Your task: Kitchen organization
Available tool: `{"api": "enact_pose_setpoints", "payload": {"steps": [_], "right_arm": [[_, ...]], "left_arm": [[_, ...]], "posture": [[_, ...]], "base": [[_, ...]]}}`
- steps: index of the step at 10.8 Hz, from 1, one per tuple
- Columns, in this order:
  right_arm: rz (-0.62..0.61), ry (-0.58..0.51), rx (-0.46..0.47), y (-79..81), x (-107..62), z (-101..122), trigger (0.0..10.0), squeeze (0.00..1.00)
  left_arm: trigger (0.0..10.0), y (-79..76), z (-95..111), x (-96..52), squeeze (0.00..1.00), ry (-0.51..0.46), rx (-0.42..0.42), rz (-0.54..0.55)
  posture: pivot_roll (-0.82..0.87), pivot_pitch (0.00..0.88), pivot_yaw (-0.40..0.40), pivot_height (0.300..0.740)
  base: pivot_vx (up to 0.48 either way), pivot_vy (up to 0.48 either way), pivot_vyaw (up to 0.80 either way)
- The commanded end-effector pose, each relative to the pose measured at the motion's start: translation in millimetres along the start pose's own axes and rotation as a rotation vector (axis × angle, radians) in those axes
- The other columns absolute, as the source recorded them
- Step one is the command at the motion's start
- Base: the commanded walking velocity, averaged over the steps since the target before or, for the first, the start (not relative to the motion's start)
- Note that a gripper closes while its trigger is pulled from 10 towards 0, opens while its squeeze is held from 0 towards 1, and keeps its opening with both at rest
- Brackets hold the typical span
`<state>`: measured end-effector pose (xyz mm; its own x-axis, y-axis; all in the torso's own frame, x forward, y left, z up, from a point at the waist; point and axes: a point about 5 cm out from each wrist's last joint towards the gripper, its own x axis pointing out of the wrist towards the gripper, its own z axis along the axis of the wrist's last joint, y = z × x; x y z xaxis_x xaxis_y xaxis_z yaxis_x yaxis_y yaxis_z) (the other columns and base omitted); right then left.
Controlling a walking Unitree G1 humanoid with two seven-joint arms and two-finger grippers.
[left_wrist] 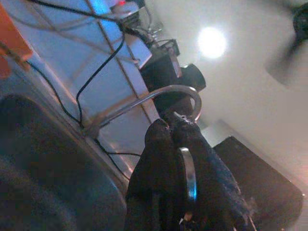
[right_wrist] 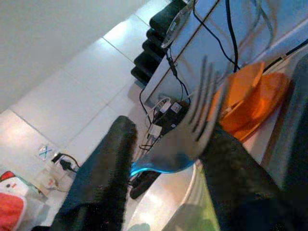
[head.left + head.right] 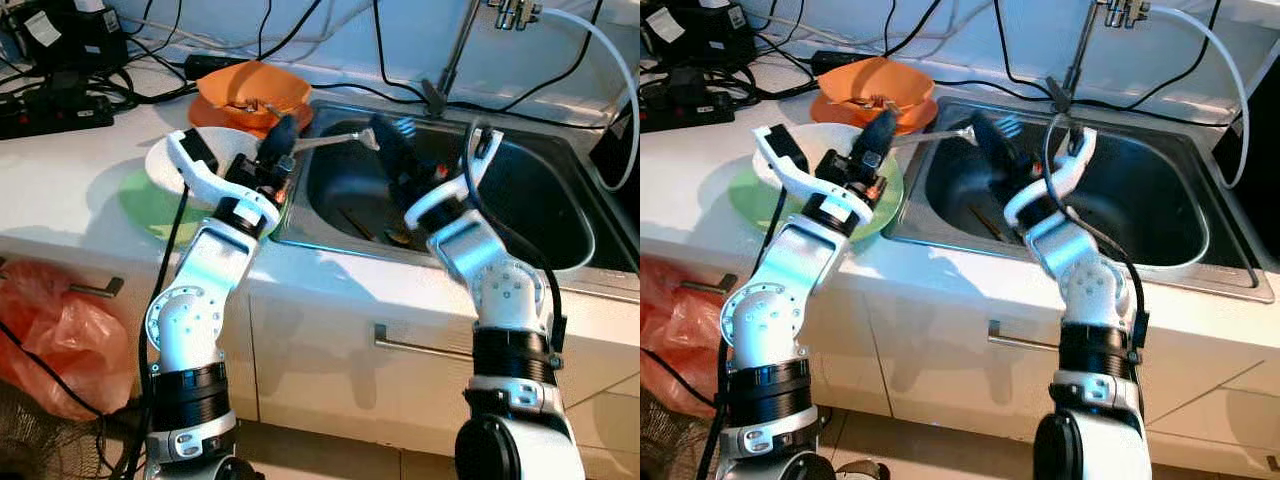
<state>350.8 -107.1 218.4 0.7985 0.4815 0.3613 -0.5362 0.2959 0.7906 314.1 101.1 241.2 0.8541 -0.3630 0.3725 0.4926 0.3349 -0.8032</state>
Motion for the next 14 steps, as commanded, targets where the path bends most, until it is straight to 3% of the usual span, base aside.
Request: {"api": "enact_pose_setpoints", "payload": {"steps": [1, 6, 14], "right_arm": [[0.031, -0.014, -0.010, 6.5, 6.3, 5, 0.0, 0.00], [0.027, -0.067, -0.020, 4.1, 14.6, 16, 0.0, 0.00], [0.032, -0.106, -0.020, 6.9, 20.5, 23, 0.0, 0.00]], "left_arm": [[0.0, -10.4, -12, 4.3, 0.00, 0.039, -0.041, -0.046], [0.0, -9.4, -18, 3.1, 0.00, 0.086, -0.070, -0.054], [0.0, -2.6, -13, 4.8, 0.00, 0.052, -0.045, -0.029]], "posture": [[0.12, 0.038, -0.050, 0.740], [0.12, 0.040, -0.053, 0.740], [0.12, 0.011, -0.067, 0.740]], "base": [[0.000, 0.000, 0.00], [0.000, 0.000, 0.00], [0.000, 0.000, 0.00]]}}
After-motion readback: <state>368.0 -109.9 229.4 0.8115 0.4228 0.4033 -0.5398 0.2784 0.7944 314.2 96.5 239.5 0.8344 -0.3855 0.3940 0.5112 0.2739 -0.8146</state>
